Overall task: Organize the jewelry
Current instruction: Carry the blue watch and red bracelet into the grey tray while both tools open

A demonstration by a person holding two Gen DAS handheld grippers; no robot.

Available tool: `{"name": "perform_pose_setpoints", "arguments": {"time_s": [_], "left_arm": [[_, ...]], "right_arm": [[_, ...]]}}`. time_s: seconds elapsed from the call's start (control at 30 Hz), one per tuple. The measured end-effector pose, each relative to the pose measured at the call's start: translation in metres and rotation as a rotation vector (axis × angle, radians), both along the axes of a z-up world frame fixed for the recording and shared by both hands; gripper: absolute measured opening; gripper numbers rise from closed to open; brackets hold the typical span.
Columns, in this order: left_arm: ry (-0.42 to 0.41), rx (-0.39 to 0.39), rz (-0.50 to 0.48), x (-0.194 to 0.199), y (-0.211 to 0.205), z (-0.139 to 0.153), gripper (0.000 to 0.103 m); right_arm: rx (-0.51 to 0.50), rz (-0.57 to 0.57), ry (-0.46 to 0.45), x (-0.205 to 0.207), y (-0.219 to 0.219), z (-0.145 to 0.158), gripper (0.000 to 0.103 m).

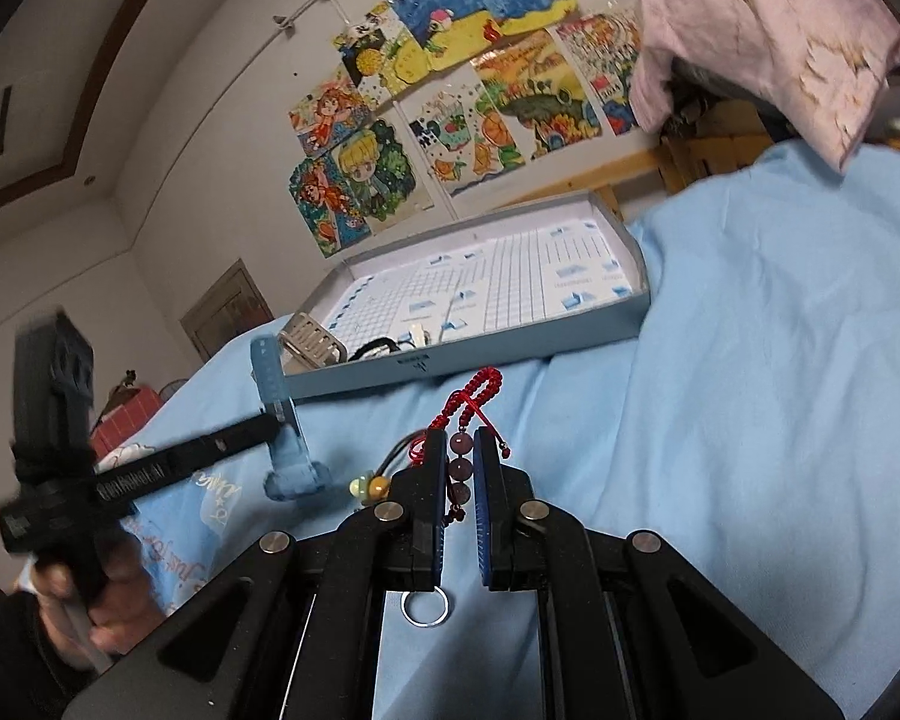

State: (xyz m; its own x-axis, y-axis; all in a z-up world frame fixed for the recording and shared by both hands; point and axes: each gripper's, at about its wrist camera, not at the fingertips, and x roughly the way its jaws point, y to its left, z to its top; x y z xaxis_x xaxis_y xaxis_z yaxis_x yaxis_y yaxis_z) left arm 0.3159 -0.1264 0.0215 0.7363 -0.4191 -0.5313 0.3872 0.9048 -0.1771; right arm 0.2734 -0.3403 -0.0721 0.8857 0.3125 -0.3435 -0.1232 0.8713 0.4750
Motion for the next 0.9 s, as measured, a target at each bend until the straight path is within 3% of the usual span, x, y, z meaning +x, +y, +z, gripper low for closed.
{"name": "perform_pose_setpoints", "arguments": {"time_s": [0.2, 0.33, 0.43, 0.6, 0.83, 0.9], "left_arm": [[-0.008, -0.038, 0.007, 0.036, -0.009, 0.024, 0.004], [-0.034, 0.018, 0.016, 0.068, -0.022, 0.022, 0.004], [-0.025, 0.012, 0.023, 0.086, -0.023, 0.012, 0.004], [-0.013, 0.015, 0.019, 0.096, -0.023, -0.014, 0.004], [-0.006, -0.037, 0.019, 0.097, -0.023, -0.020, 0.004], [-0.008, -0.029, 0.024, 0.096, -0.025, -0.019, 0.004]], "right_arm": [[0.004, -0.021, -0.028, 0.013, -0.008, 0.011, 0.008], [-0.027, -0.044, -0.074, 0.035, -0.008, 0.023, 0.008], [-0.036, -0.090, -0.101, 0.064, -0.016, 0.034, 0.008], [-0.047, -0.129, -0.045, 0.111, -0.023, 0.029, 0.008], [-0.081, -0.122, 0.006, 0.124, -0.015, 0.009, 0.008], [-0.068, -0.123, 0.010, 0.124, -0.018, 0.006, 0.014]]}}
